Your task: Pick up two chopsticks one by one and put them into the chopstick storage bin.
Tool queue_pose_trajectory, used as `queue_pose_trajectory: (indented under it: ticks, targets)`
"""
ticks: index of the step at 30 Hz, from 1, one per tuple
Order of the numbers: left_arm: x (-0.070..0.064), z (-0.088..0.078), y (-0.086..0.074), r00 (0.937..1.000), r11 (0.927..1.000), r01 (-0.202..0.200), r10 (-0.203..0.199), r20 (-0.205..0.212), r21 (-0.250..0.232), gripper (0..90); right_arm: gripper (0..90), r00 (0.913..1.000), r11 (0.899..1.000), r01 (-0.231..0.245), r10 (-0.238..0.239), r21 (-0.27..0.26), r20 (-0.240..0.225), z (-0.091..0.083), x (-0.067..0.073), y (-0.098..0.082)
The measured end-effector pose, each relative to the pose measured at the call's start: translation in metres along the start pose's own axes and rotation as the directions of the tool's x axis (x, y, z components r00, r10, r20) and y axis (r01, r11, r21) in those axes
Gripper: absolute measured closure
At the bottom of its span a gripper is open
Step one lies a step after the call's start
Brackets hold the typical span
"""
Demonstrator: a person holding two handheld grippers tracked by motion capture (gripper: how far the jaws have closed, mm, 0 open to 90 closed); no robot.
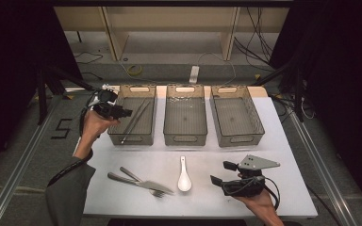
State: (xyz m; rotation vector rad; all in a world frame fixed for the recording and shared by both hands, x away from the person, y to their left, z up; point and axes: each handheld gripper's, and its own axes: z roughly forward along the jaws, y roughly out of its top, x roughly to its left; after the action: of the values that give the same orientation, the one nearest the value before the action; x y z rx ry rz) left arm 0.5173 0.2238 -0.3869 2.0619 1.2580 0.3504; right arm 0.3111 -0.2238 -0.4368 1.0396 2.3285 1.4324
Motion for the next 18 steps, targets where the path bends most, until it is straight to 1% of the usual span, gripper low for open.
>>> queue_pose_trajectory:
  ticks: [2,4,5,6,7,8,9,10,11,13,15,18]
  targets:
    - [-0.007,-0.004,-0.004,0.9995,0.9997,-0.024,0.023,0.021,0.009,39.4,26.8,1.0000,1.000,-0.001,0.001,0.001,0.001,0.000,0.000,0.000]
    - [-0.015,-0.007,-0.010,0.9980,0.9994,-0.036,0.036,0.052,0.002,35.7,26.8,1.0000,1.000,-0.001,0.001,0.002,0.002,0.000,0.000,0.000]
    - [-0.018,-0.009,-0.013,0.9966,0.9990,-0.044,0.044,0.069,0.000,34.2,26.8,1.0000,1.000,-0.001,0.001,0.002,0.003,0.000,0.000,0.000]
    - [-0.021,-0.011,-0.016,0.9947,0.9981,-0.061,0.061,0.083,-0.001,32.7,26.8,1.0000,1.000,0.000,0.000,0.002,0.003,0.000,0.000,0.000]
    - [-0.024,-0.011,-0.019,0.9925,0.9968,-0.080,0.079,0.094,0.009,31.8,26.8,1.0000,1.000,0.000,0.000,0.004,0.004,0.000,0.000,0.000]
    - [-0.026,-0.011,-0.020,0.9914,0.9950,-0.095,0.092,0.093,0.030,30.5,26.8,1.0000,1.000,0.000,0.000,0.005,0.005,0.000,0.000,0.000]
    - [-0.028,-0.013,-0.022,0.9910,0.9943,-0.103,0.101,0.088,0.027,29.1,26.8,1.0000,1.000,0.000,0.000,0.004,0.004,0.000,0.000,0.000]
    - [-0.031,-0.014,-0.023,0.9904,0.9949,-0.100,0.097,0.098,0.019,28.7,26.8,1.0000,1.000,0.001,-0.001,0.004,0.006,0.000,0.000,0.000]
    - [-0.033,-0.016,-0.024,0.9879,0.9938,-0.108,0.105,0.114,0.024,28.4,26.8,1.0000,1.000,0.002,-0.002,0.004,0.008,0.000,0.000,0.000]
    - [-0.039,-0.018,-0.027,0.9856,0.9905,-0.134,0.130,0.108,0.030,26.9,26.8,1.0000,1.000,0.000,0.000,0.000,0.009,-0.001,0.000,0.000]
    - [-0.043,-0.019,-0.029,0.9824,0.9884,-0.148,0.143,0.120,0.035,25.5,26.8,1.0000,1.000,0.004,-0.004,0.001,0.009,-0.001,0.000,0.000]
    - [-0.049,-0.022,-0.033,0.9801,0.9869,-0.158,0.152,0.127,0.034,24.4,26.8,1.0000,1.000,0.004,-0.004,-0.001,0.008,-0.001,0.000,0.000]
